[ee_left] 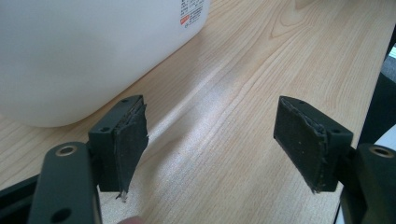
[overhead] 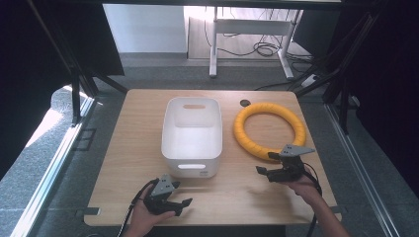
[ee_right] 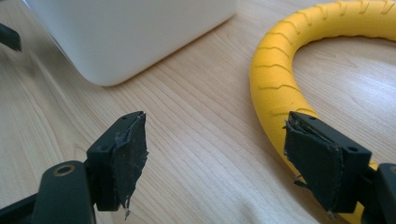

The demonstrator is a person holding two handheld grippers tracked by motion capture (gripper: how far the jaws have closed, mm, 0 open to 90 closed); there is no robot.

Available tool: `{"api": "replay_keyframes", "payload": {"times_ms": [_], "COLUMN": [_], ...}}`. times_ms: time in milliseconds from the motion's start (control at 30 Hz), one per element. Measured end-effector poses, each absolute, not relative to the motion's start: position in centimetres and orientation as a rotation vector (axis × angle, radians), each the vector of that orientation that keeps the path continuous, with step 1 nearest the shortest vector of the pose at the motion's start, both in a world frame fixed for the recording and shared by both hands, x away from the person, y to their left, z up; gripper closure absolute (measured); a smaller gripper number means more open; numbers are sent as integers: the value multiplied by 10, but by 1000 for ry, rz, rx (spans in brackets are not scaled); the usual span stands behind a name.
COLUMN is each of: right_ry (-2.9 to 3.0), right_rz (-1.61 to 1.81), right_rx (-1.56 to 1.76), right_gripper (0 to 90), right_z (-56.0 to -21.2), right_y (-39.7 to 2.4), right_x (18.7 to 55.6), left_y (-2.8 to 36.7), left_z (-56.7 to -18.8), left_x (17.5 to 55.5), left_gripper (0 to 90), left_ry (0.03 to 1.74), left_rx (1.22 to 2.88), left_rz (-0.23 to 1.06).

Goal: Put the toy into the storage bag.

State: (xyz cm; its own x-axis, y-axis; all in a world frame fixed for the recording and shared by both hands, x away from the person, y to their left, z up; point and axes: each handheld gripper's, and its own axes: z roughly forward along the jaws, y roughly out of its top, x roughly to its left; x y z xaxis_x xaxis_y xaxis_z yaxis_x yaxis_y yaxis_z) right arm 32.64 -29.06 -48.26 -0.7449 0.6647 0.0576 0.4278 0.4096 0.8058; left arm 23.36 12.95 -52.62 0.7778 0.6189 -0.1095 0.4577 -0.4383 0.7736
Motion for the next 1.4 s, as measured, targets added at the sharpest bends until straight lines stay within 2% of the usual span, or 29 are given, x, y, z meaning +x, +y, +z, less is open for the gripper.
{"api": "replay_keyframes", "payload": {"times_ms": [700, 1200, 1400], "right_ry": [2525, 2596, 2666], "right_rz": [875, 758, 677], "right_rx": [913, 978, 983], "right_gripper": [216, 193, 212], "right_z": [-470, -486, -496], "right_y": [-277, -270, -264], "right_x": [379, 417, 430], "left_y": [128, 126, 125], "left_z": [-529, -531, -531], "left_x": [236, 236, 236], "left_gripper": [260, 260, 260], "left_ry": [796, 790, 788], "left_rx": [2125, 2130, 2135], "left_rz": [225, 217, 216]}}
